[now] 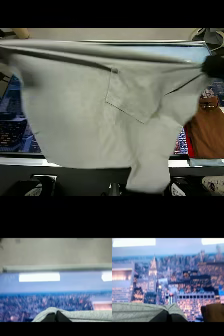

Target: Fold the shirts.

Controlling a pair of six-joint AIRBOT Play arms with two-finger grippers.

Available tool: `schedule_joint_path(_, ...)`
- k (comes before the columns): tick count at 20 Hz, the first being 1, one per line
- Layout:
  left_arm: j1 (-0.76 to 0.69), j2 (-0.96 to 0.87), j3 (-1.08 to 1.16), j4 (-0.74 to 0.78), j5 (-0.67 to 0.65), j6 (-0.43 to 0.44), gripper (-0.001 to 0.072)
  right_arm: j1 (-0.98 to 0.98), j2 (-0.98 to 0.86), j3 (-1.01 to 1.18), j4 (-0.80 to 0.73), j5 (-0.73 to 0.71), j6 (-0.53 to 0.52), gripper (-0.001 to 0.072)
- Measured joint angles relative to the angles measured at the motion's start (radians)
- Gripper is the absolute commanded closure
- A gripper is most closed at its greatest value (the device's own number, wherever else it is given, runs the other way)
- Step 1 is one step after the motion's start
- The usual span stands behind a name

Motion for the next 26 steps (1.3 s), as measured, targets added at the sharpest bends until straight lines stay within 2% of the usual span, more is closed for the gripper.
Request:
schedule_joint_path(2,0.001,-0.136,-0.035,0.019,0.028,-0.008,0.0686,0.0,-0.159,-0.023,0.056,-0.023,0.024,0.0686)
schedule_joint_path(5,0.002,-0.336,-0.06,0.023,0.033,-0.093,0.0684,0.005,-0.385,-0.04,0.216,-0.09,0.046,0.0685)
schedule_joint_path(6,0.002,-0.39,-0.064,0.006,0.016,-0.121,0.0652,0.01,-0.45,-0.044,0.272,-0.105,0.051,0.0685)
schedule_joint_path(7,0.002,-0.436,-0.067,-0.019,-0.003,-0.142,0.0499,0.017,-0.498,-0.047,0.309,-0.113,0.057,0.068)
schedule_joint_path(8,0.001,-0.478,-0.068,-0.052,-0.023,-0.159,0.0228,0.024,-0.537,-0.047,0.355,-0.129,0.063,0.0552)
schedule_joint_path(9,0.003,-0.511,-0.07,-0.083,-0.053,-0.169,0.0161,0.032,-0.564,-0.047,0.383,-0.14,0.065,0.0313)
schedule_joint_path(10,0.009,-0.534,-0.071,-0.116,-0.087,-0.167,0.0161,0.037,-0.584,-0.047,0.406,-0.137,0.065,0.0162)
schedule_joint_path(13,0.062,-0.555,-0.081,-0.217,-0.242,-0.068,0.0153,0.002,-0.591,-0.026,0.426,-0.09,0.048,0.0171)
schedule_joint_path(15,0.129,-0.524,-0.138,-0.298,-0.361,-0.005,0.0154,-0.056,-0.583,-0.018,0.394,0.001,0.033,0.023)
schedule_joint_path(17,0.193,-0.455,-0.264,-0.365,-0.407,0.035,0.0154,-0.122,-0.582,-0.028,0.344,0.105,0.024,0.023)
schedule_joint_path(20,0.273,-0.319,-0.541,-0.426,-0.39,0.071,0.0153,-0.175,-0.578,-0.071,0.314,0.216,0.003,0.023)
schedule_joint_path(23,0.307,-0.238,-0.771,-0.494,-0.289,0.1,0.0154,-0.19,-0.578,-0.11,0.307,0.248,-0.008,0.0228)
schedule_joint_path(26,0.302,-0.218,-0.892,-0.574,-0.176,0.118,0.0155,-0.189,-0.576,-0.126,0.309,0.261,-0.024,0.0227)
